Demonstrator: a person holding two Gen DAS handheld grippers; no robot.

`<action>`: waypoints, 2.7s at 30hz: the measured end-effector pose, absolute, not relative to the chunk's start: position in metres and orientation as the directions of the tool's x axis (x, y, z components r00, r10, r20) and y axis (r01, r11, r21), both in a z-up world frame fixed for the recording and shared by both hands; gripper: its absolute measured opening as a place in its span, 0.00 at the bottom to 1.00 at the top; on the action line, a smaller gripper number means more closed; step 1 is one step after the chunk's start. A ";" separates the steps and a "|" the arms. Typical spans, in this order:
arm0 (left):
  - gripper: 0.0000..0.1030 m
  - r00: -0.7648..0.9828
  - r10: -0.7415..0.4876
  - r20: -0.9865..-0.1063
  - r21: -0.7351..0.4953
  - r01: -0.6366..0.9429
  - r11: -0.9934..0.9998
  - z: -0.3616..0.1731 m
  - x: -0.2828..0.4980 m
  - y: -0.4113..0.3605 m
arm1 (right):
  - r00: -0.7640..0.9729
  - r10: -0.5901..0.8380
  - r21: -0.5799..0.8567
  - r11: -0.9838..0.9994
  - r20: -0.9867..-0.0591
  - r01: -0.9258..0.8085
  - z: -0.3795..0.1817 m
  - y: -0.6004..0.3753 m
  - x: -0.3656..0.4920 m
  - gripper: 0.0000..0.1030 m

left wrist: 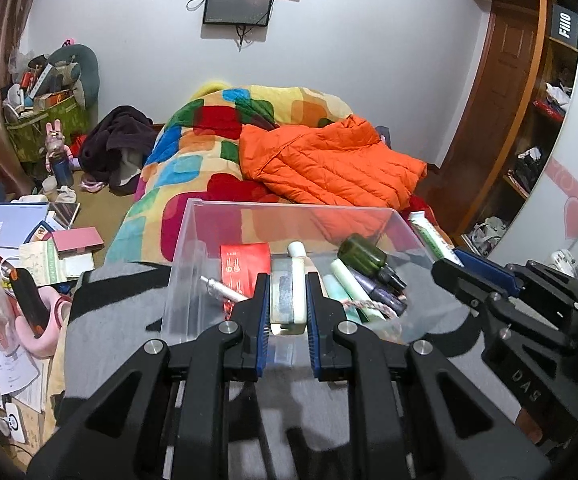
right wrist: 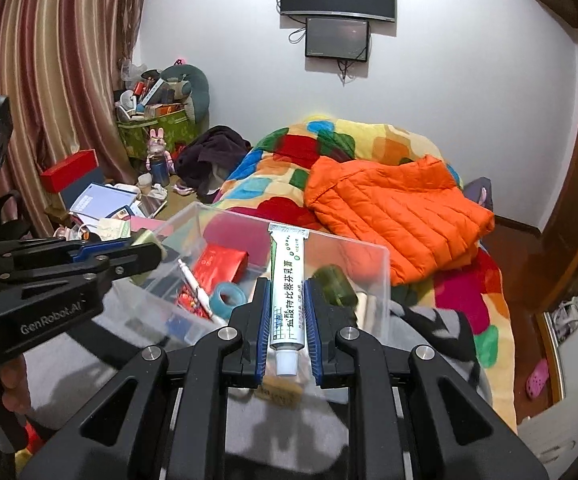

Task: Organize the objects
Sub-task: 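Carry the small bottle and toothpaste tube with both grippers into the box, then open both grippers to release the bottle and toothpaste in the box, then grasp the white tube with the left gripper while the right grasps the beige eraser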

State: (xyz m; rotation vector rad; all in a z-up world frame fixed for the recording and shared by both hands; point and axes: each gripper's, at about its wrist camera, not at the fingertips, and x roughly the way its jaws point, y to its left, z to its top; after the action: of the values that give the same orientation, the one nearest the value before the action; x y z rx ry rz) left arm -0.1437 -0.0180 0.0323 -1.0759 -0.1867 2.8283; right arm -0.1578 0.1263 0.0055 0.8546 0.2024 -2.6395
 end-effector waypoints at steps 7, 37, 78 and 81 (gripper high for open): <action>0.15 -0.700 0.157 -0.697 -0.171 -0.050 -0.984 0.012 -0.175 -0.018 | -0.695 -0.292 0.014 -0.927 -0.657 0.376 -0.017 0.117 -0.196 0.14; 0.59 -0.734 0.162 -0.660 -0.133 -0.097 -0.986 0.024 -0.137 0.002 | -0.688 -0.268 0.020 -0.938 -0.675 0.347 -0.016 0.161 -0.174 0.37; 0.35 -0.619 0.194 -0.761 -0.227 -0.027 -0.974 -0.051 -0.094 -0.015 | -0.518 -0.228 0.100 -0.959 -0.825 0.264 -0.099 0.127 -0.174 0.49; 0.35 -0.624 0.199 -0.756 -0.227 -0.035 -0.973 -0.049 -0.092 -0.014 | -0.518 -0.203 0.085 -0.966 -0.831 0.243 -0.101 0.131 -0.174 0.36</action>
State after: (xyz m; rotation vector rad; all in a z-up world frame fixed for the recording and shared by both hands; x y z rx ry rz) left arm -0.0916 -0.0136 -0.0493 -1.2931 -0.2887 2.7043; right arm -0.1740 0.1312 -0.1009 1.3787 0.0615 -2.5328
